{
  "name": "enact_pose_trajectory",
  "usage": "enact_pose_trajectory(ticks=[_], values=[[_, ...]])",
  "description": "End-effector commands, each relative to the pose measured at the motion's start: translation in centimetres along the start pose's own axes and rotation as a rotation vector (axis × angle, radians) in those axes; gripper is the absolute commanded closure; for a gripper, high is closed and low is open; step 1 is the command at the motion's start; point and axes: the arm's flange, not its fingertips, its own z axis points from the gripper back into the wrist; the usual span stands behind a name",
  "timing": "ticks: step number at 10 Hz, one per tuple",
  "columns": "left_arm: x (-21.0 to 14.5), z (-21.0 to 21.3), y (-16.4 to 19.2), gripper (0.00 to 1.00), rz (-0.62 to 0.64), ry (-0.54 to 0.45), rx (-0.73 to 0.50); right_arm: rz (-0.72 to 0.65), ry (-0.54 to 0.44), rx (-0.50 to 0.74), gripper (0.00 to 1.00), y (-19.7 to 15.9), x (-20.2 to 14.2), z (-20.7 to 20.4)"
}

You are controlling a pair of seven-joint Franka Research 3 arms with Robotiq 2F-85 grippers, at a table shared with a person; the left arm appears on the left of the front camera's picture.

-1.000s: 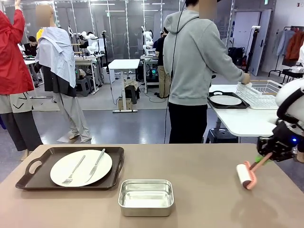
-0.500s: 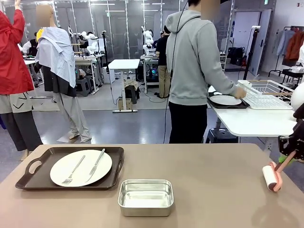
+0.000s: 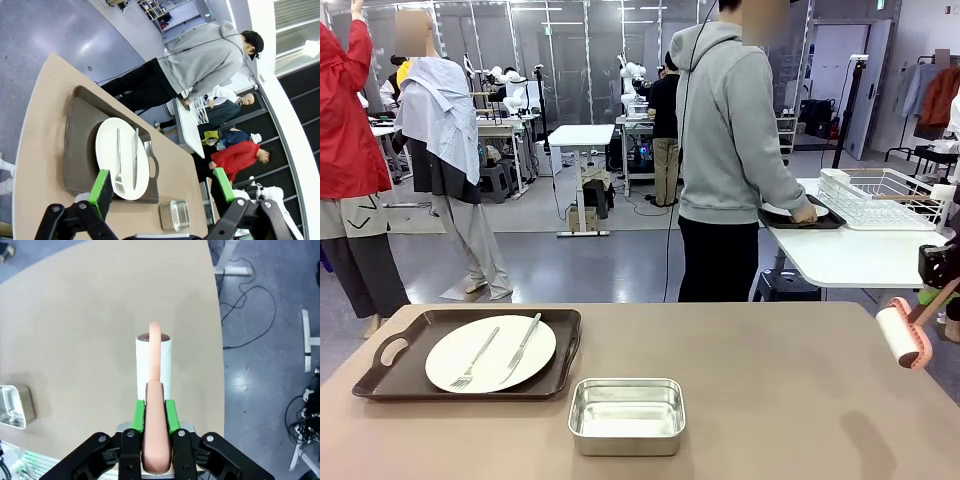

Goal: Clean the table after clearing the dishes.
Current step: When the left (or right) Handle tray is removed, use the left hand (or right hand) to clean the left (or right) side of the table with the Lint Roller, then place the Lint Roller back on top of the Airtight Container.

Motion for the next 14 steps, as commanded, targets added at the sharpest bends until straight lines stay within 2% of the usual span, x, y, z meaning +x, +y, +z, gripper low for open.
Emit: enact_pose_trajectory(ticks=[1, 14], values=[[0.22, 0.28, 0.01, 0.0, -0.002, -0.008, -0.016, -0.063, -0.004, 0.023, 0.79, -1.42, 1.82, -2.46], [0.22, 0.28, 0.01, 0.0, -0.002, -0.008, -0.016, -0.063, -0.004, 0.023, 0.79, -1.42, 1.82, -2.46]])
